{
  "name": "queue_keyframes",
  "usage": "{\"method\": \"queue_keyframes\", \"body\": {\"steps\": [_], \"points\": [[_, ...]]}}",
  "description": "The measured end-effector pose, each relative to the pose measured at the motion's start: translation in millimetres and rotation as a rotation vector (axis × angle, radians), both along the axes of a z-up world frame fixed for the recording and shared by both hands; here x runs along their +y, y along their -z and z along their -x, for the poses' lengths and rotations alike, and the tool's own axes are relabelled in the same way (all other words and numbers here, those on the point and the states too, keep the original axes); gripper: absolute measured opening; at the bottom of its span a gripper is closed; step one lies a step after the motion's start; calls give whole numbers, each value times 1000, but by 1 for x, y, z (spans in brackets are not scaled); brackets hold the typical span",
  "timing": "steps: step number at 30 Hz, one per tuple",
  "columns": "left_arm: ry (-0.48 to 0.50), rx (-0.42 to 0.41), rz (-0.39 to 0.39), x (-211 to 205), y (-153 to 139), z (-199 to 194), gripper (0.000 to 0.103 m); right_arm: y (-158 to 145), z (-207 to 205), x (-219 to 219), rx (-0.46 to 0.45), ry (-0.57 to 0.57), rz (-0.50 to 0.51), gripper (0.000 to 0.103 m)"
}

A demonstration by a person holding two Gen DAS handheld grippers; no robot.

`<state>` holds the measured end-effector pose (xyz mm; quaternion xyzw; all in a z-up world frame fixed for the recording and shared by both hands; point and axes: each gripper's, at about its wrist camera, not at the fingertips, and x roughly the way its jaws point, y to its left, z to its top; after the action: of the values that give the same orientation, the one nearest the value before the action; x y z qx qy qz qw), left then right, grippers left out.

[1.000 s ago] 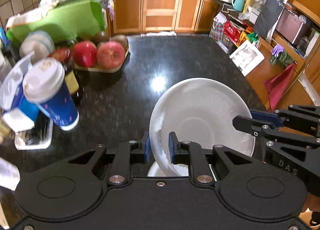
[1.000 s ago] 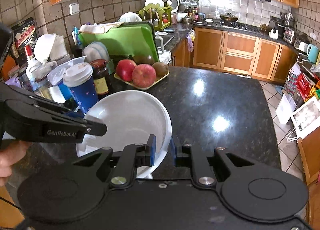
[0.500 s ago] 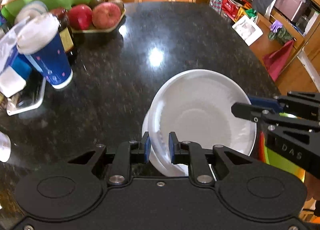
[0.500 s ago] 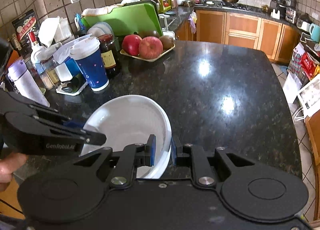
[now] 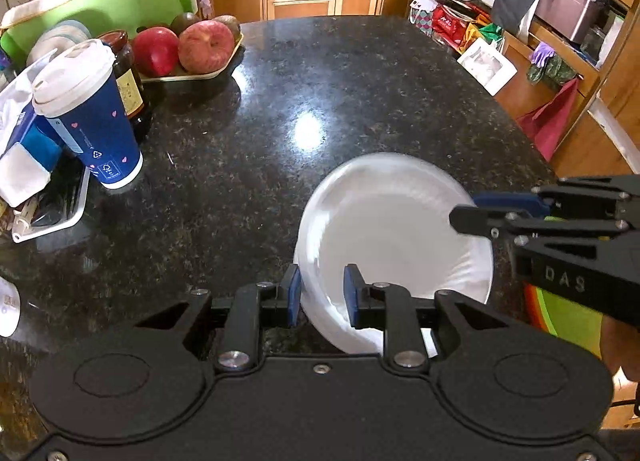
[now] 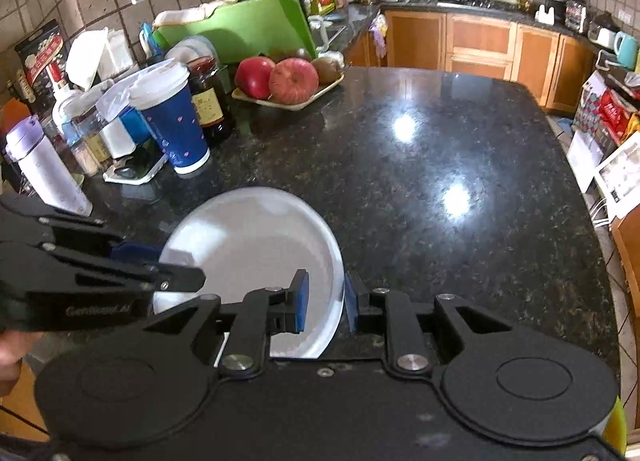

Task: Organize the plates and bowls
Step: 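Lower the third bowl and open the left tool to release it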

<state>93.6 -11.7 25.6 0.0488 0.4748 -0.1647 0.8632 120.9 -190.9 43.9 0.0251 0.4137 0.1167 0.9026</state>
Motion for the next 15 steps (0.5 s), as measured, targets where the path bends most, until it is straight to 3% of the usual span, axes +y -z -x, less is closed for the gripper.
{"method": "queue_keyframes", "body": {"steps": [7,15], "points": [[-19,-4,15,7,-1,2,33,-6,5,-3,-72,16,12,25],[-103,-138,18,22,-12,15,34,-7,8,-8,-103,53,-23,27]]}}
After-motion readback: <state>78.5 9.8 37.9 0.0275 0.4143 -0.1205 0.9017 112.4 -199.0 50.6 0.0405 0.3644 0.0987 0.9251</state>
